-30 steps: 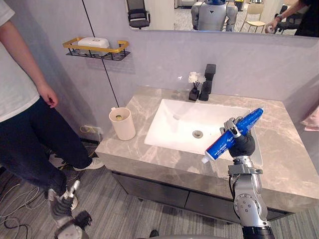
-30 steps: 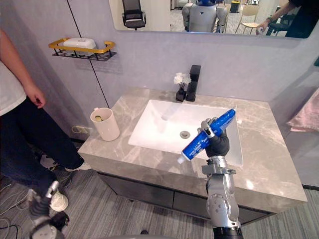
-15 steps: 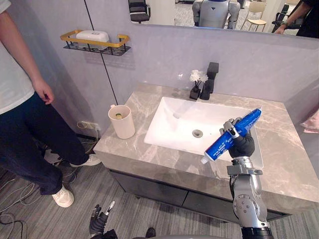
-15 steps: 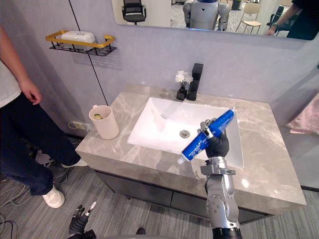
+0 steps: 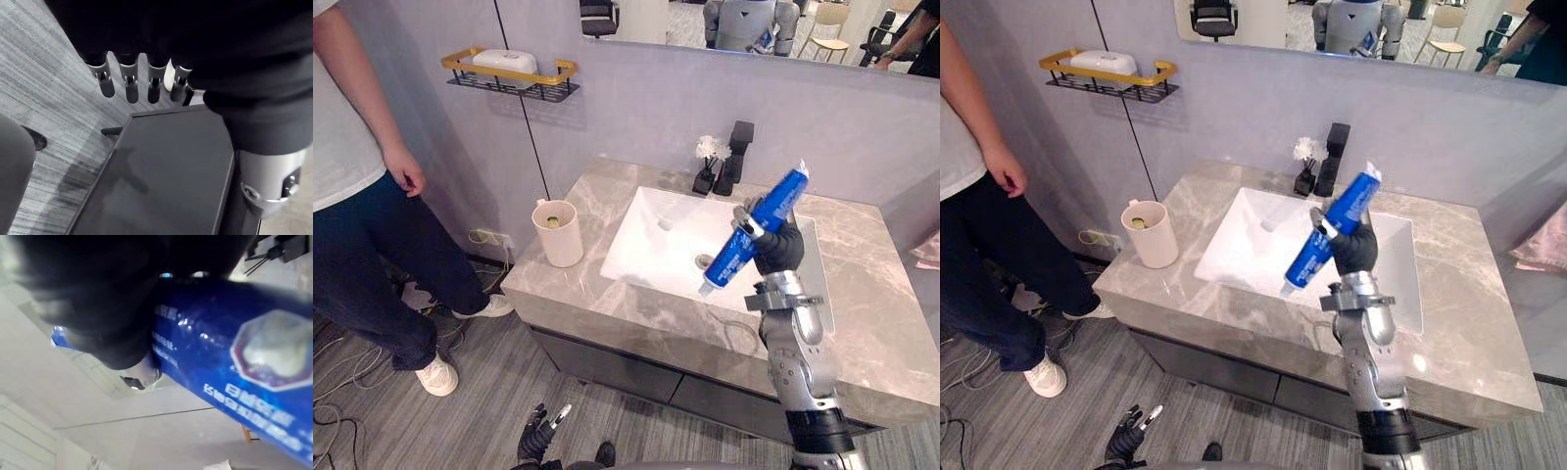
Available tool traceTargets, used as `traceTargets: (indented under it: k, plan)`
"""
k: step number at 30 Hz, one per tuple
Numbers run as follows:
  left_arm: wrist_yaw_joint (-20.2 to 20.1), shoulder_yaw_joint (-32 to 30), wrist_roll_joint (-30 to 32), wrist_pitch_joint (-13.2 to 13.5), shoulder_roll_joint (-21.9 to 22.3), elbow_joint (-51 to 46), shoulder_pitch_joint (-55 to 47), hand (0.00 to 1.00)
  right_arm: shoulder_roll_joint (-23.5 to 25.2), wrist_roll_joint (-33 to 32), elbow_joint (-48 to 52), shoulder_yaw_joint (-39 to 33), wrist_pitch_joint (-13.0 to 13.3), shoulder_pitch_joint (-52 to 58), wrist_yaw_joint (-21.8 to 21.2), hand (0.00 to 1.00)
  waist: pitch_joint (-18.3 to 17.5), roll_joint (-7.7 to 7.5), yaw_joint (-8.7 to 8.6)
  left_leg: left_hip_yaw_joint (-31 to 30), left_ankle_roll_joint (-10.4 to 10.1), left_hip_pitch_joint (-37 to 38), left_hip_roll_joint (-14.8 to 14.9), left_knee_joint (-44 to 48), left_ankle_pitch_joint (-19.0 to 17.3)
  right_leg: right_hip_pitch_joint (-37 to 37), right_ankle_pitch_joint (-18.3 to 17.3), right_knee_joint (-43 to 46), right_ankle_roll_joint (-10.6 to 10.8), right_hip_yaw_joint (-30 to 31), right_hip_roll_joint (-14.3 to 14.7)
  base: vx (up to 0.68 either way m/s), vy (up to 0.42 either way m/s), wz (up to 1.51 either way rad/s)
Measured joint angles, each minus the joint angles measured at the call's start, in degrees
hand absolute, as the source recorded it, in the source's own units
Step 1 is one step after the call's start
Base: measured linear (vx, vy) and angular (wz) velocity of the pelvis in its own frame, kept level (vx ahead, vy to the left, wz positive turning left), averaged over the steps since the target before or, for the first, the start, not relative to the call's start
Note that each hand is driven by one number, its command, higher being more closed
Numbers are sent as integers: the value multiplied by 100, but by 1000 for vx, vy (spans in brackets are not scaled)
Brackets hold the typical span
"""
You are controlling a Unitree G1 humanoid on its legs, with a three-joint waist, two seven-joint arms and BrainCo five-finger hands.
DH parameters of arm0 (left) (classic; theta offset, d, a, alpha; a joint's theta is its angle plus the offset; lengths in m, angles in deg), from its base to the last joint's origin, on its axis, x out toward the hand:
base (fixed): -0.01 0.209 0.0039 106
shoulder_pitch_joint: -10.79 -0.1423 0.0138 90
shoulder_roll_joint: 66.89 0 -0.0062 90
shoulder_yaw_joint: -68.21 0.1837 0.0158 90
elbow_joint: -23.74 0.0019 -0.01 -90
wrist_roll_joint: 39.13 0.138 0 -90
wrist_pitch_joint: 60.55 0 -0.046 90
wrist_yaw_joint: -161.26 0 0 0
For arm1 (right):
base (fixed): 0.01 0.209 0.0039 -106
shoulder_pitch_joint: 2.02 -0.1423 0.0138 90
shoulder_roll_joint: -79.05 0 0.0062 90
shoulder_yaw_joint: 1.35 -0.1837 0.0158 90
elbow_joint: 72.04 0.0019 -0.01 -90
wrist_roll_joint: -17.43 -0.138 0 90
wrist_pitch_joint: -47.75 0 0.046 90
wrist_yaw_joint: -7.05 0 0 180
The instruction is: Organize washtable
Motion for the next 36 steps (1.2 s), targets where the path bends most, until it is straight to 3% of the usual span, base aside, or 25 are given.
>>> traceTargets:
  k: [8, 16, 22, 29, 36]
  plan:
    - [-6, 208, 7, 103, -98, 71, 158, 0, -102, 705, -530, 502, 30, -1380, 255, 100, 92, -56, 176, -167, -47, -84, 7, 1, 39, 32, -13, -4, -11, -163, 34, -13, -26, 10]
    - [-13, 375, 0, 149, -157, 107, 307, 0, -200, 914, -1206, 834, 62, -2521, 540, 100, 254, -122, 380, -317, -70, -114, 17, -9, 54, 78, -35, -1, -43, -303, 69, -31, -23, 10]
    - [-9, 441, 0, 204, -217, 121, 415, 0, -195, 1501, -1762, 913, 95, -3373, 989, 100, 342, -167, 516, -488, -110, -209, 26, 0, 84, 70, -60, -16, -69, -484, 111, -7, -34, 15]
    - [6, 611, 0, 230, -270, 132, 519, 0, -184, 1899, -2313, 911, 87, -3703, 1376, 100, 384, -172, 709, -614, -128, -288, 12, 2, 96, 62, -84, -21, -69, -615, 121, -3, -22, 9]
    - [4, 681, 1, 242, -323, 134, 642, 0, -198, 2054, -2788, 876, 86, -4271, 1594, 100, 551, -180, 789, -871, -178, -404, 4, 1, 146, 58, -140, -3, -88, -876, 166, -16, -33, 19]
